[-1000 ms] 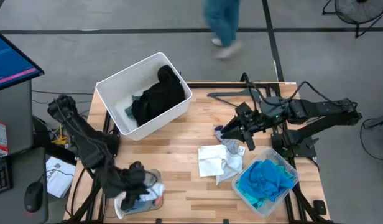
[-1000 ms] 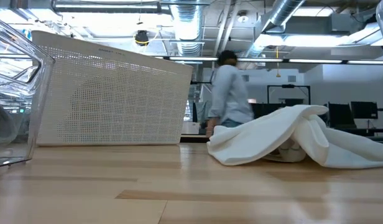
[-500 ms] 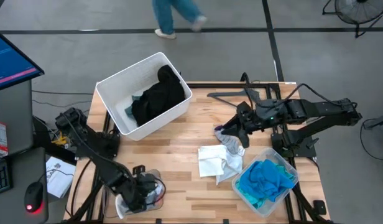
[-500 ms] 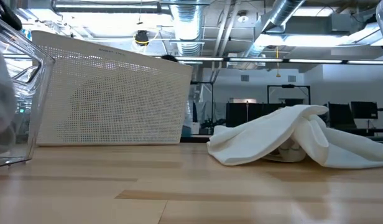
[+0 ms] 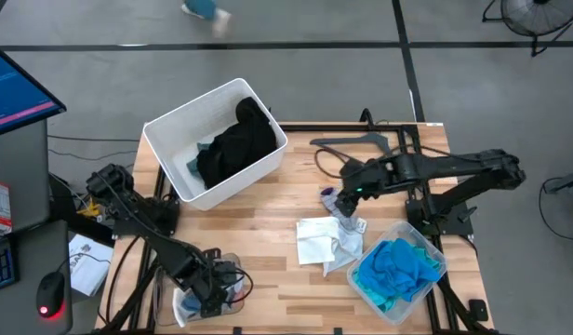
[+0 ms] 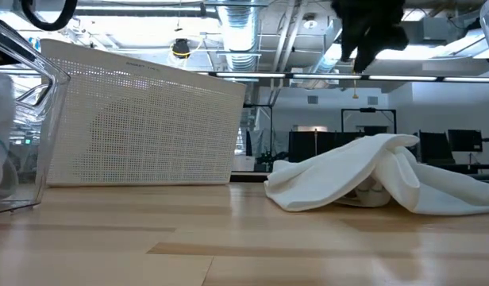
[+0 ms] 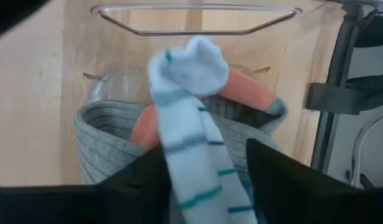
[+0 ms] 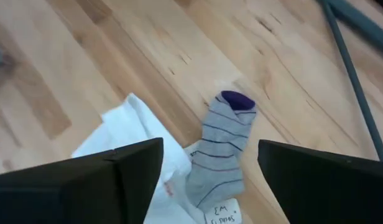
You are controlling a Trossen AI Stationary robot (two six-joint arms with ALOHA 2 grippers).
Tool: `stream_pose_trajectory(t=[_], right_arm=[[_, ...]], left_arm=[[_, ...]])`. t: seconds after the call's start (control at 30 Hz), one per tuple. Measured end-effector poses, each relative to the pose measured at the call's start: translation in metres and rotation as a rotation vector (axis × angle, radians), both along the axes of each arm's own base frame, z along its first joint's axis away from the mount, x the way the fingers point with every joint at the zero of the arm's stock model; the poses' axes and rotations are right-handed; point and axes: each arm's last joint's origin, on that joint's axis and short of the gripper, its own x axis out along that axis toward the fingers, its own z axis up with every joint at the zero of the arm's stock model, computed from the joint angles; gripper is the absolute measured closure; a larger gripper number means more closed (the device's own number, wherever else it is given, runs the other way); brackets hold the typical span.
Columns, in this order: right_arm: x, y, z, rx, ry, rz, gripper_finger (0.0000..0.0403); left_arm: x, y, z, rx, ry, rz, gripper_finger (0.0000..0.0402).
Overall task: Pick & Place Cloths
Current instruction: Put the striped white sock into the left transparent bin, then put the striped gray sock into the left transparent bin
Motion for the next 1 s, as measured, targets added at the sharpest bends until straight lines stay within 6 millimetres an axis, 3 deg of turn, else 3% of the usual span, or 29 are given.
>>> stream_pose_trajectory(t=[0.2,0.4,0.63,0.83,1.0], right_arm=[[0.024,-0.003,-0.029,-0.017,0.132,0.004,0.0138],[0.037,-0.014,-0.060,-0.015,0.333,-0.020,0.0138],[0.053,-0.033,-0.100,0.063,0.413,0.027,0.0138],[0.055,-0.049,-0.143,0.142,0.443,0.025,0.0138],[0.052,-0.054,-0.173,0.171,0.489,0.040,0.0140]], left_arm=[[0.000,0.000,0.000,-0.008,0.009,0.012,0.0127],[0.001,0.006,0.007,-0.123,0.090,0.096,0.0108],[-0.015,0.028,0.060,-0.262,-0.057,0.168,0.0108],[-0.037,0.058,0.108,-0.283,-0.358,0.310,0.0108],[-0.053,0.083,0.135,-0.238,-0.600,0.444,0.0108]])
